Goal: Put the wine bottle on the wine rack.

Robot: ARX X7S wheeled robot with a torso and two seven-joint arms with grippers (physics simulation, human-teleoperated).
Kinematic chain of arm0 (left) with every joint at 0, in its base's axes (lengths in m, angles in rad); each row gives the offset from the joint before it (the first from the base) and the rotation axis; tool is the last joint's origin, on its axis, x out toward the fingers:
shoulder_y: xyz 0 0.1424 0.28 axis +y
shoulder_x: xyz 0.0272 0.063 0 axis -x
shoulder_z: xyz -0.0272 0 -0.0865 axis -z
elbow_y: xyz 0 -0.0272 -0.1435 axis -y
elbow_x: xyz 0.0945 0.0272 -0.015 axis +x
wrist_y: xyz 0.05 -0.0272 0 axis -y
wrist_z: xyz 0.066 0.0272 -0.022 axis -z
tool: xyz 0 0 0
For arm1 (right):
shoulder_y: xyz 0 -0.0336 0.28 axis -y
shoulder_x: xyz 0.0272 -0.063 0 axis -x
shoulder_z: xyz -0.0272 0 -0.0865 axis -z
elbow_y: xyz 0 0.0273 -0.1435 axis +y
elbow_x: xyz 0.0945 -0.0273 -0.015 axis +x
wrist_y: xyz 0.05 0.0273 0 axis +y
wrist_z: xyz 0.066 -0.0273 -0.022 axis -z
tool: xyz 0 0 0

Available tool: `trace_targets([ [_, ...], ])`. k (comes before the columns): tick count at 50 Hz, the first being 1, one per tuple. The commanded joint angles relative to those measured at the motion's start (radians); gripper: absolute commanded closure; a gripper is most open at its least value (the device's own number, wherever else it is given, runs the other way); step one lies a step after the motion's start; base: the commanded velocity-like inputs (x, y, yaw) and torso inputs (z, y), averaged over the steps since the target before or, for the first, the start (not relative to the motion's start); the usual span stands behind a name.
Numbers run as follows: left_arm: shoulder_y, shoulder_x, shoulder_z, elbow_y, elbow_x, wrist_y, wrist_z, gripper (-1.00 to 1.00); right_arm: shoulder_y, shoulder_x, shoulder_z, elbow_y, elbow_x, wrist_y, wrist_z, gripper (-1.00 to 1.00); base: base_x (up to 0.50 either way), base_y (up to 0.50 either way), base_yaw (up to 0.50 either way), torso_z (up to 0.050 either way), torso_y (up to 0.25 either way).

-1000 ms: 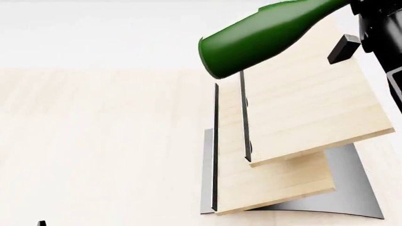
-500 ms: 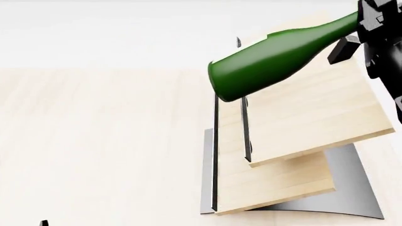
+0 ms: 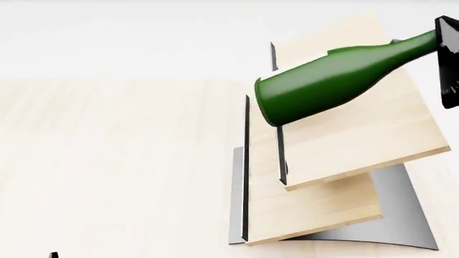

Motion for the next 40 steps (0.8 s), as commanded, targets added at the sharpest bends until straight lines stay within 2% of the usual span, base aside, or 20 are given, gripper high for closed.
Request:
trace_targets([
  [1, -0.002, -0.001, 0.005, -0.002, 0.003, -0.001, -0.002, -1.00, -0.015, 0.031, 0.061, -0.001, 0.037, 0.013, -0.027, 1.00, 0.00, 0.00, 0.00, 0.000, 0.000],
  [40, -0.008, -0.006, 0.015, -0.005, 0.005, -0.005, -0.008, -1.00, -0.047, 0.032, 0.058, 0.053, 0.025, 0.015, -0.078, 1.00, 0.00, 0.00, 0.00, 0.000, 0.001],
])
